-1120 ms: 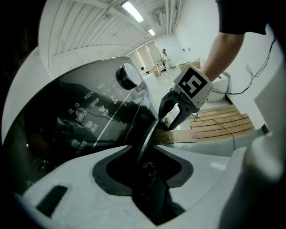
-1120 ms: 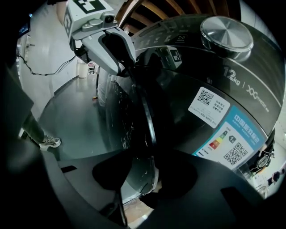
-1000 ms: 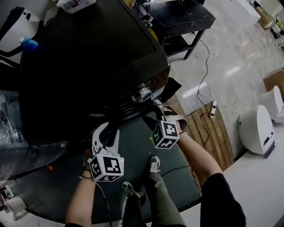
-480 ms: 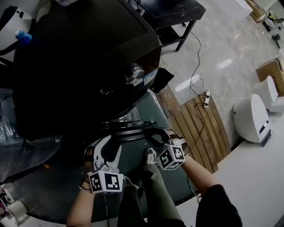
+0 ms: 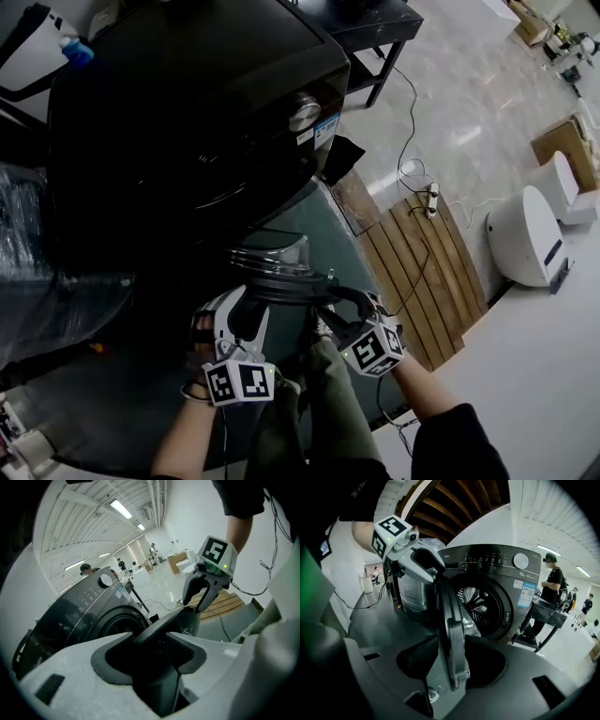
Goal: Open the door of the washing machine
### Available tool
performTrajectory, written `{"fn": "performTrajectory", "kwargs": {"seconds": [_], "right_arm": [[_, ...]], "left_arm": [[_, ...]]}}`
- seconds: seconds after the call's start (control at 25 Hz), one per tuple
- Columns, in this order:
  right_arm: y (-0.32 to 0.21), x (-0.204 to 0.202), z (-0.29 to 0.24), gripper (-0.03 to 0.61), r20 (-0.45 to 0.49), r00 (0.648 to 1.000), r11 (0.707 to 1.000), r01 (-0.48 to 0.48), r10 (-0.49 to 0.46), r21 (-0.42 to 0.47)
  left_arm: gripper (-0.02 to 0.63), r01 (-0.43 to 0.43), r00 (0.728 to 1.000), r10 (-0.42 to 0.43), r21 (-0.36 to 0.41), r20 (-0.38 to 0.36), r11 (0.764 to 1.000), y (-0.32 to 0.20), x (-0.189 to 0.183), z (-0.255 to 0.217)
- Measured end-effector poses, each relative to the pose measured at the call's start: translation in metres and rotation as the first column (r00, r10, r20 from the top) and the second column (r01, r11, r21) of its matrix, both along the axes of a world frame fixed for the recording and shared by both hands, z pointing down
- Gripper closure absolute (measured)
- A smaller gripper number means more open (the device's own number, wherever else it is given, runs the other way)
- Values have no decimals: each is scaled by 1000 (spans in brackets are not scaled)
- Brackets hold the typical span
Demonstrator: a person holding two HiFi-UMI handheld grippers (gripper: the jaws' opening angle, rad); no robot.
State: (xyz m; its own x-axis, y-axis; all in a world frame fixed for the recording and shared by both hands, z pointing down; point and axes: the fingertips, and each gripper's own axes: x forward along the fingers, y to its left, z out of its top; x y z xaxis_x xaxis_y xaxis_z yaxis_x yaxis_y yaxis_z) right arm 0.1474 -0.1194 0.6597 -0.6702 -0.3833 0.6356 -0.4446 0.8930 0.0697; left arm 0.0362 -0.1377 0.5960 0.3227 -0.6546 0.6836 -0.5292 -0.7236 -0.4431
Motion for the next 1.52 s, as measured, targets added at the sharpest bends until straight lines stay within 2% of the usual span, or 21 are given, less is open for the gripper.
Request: {"fn": "performTrajectory", "kwargs": {"seconds": [0.12, 0.28, 0.44, 0.6, 0.8, 1.04, 1.2, 1.36, 1.52], "right_arm": [[30, -7, -7, 379, 15, 999, 999, -27, 28, -20], [76, -21, -10, 368, 29, 999, 996, -35, 37, -77], [109, -30, -11, 373, 32, 995, 991, -88, 92, -100], [132, -37, -12, 374, 26, 987, 980, -154, 159, -123], [143, -62, -22, 376, 50, 982, 979, -176, 183, -107], [145, -96, -33, 385, 100, 977, 980, -180, 189, -87], [150, -114, -33, 394, 111, 979, 983, -160, 170, -92], [155, -129, -31, 394, 115, 979, 983, -154, 165, -101], [159, -145, -32, 395, 125, 980, 984, -143, 156, -110]], "left_arm": [[391, 12, 1000, -12, 0, -25, 1000, 26, -10, 3], [377, -10, 1000, 10, -6, -8, 1000, 60, -23, 4], [367, -14, 1000, 14, 7, -3, 1000, 91, -43, 4], [365, 76, 994, -78, -40, -75, 996, 122, -72, 7], [367, 184, 974, -192, -75, -123, 980, 158, -112, 12], [373, 330, 926, -347, -124, -148, 936, 193, -166, 14], [387, 437, 874, -454, -130, -170, 890, 205, -206, 12], [393, 521, 828, -534, -115, -173, 846, 216, -249, 11], [425, 594, 784, -599, -88, -161, 800, 226, -293, 13]]}}
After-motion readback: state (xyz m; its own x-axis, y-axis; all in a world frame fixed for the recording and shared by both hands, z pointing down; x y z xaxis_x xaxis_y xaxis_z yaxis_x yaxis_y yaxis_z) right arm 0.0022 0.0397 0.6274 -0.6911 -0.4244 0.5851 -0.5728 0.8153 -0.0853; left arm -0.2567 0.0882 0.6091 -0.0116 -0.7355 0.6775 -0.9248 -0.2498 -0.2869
